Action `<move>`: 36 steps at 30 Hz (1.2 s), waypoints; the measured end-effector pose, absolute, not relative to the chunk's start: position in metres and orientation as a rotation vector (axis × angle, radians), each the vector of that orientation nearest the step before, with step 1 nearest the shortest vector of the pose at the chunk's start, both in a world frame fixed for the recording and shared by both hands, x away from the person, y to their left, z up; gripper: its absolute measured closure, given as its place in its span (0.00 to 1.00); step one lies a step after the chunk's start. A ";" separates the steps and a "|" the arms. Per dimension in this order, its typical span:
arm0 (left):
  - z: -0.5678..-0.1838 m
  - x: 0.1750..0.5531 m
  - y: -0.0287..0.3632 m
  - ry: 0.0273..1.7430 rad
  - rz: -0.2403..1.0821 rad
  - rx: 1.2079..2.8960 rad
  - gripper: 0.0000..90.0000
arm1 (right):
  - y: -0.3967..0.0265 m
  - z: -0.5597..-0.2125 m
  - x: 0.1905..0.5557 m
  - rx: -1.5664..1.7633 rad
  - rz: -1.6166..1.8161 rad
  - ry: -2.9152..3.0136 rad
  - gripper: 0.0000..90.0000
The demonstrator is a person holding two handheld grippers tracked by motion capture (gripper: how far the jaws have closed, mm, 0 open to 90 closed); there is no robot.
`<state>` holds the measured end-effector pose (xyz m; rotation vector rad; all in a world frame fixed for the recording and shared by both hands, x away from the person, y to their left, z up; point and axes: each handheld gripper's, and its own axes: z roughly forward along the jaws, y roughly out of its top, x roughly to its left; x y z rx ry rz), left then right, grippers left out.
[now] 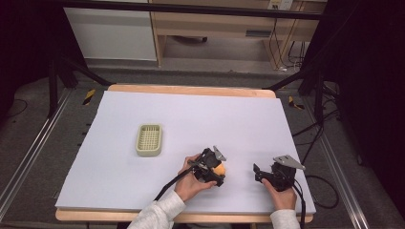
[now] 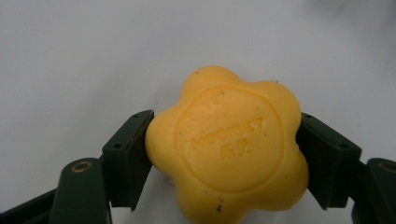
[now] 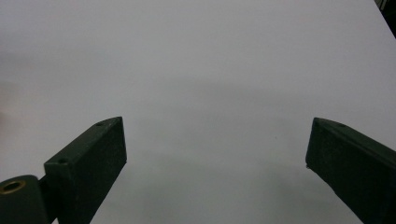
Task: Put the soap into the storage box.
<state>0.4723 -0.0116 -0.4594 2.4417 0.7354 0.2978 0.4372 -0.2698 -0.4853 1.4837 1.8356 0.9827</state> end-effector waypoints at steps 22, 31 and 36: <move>-0.432 0.472 0.046 0.780 0.332 2.396 0.29 | -0.270 -0.486 0.438 1.487 0.980 1.833 0.06; -0.425 0.474 0.077 0.835 0.351 2.350 0.29 | -0.270 -0.486 0.438 1.490 0.979 1.833 0.06; -0.422 0.477 0.092 0.866 0.367 2.336 0.29 | -0.270 -0.486 0.438 1.488 0.978 1.836 0.06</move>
